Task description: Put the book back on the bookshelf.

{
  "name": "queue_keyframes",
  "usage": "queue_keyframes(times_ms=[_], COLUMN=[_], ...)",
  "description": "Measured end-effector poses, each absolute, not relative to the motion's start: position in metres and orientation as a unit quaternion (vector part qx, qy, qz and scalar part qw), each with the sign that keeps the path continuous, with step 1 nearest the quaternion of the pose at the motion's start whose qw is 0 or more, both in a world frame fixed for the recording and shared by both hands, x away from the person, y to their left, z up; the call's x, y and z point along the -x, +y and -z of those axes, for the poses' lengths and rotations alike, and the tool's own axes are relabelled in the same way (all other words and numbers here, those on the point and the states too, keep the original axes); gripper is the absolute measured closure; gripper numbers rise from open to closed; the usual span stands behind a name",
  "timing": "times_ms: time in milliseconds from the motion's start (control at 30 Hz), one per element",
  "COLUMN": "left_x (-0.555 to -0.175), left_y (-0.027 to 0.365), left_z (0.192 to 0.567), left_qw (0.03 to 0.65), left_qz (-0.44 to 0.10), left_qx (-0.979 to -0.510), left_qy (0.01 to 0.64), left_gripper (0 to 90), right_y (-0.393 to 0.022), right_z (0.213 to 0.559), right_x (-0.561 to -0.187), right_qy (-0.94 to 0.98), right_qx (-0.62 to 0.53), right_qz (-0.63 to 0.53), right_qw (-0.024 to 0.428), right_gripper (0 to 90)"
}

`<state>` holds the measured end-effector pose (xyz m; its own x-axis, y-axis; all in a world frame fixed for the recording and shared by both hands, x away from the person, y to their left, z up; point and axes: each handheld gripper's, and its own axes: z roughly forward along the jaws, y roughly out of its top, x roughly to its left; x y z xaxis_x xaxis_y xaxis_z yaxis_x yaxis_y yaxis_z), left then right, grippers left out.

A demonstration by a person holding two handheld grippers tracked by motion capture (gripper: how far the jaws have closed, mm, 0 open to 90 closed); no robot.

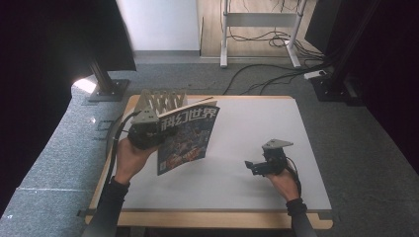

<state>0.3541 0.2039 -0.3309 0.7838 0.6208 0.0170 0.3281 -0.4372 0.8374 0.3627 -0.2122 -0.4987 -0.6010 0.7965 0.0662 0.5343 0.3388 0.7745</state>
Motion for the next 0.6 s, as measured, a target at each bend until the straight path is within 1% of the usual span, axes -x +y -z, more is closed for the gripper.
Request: queue_keyframes(times_ms=[33,333,467,600], left_x=[-0.353,-0.35,-0.352,-0.354], left_y=[0.207,0.237,0.257,0.268], left_z=[0.33,0.319,0.317,0.316], left_qw=[0.448,0.441,0.438,0.433], left_qz=[-0.166,-0.188,-0.195,-0.2], left_qx=[-0.83,-0.816,-0.805,-0.799], left_qy=[0.288,0.322,0.351,0.366], left_gripper=[82.7,82.7,82.7,82.7], right_y=[-0.213,-0.209,-0.207,-0.207], right_z=[0.506,0.531,0.536,0.536], right_x=[-0.361,-0.356,-0.355,-0.355], right_qy=[0.801,0.805,0.81,0.809], right_qx=[-0.421,-0.437,-0.437,-0.438], right_qz=[-0.392,-0.361,-0.346,-0.346], right_qw=[0.165,0.174,0.184,0.183], right_gripper=[0.0,0.0,0.4,0.3])
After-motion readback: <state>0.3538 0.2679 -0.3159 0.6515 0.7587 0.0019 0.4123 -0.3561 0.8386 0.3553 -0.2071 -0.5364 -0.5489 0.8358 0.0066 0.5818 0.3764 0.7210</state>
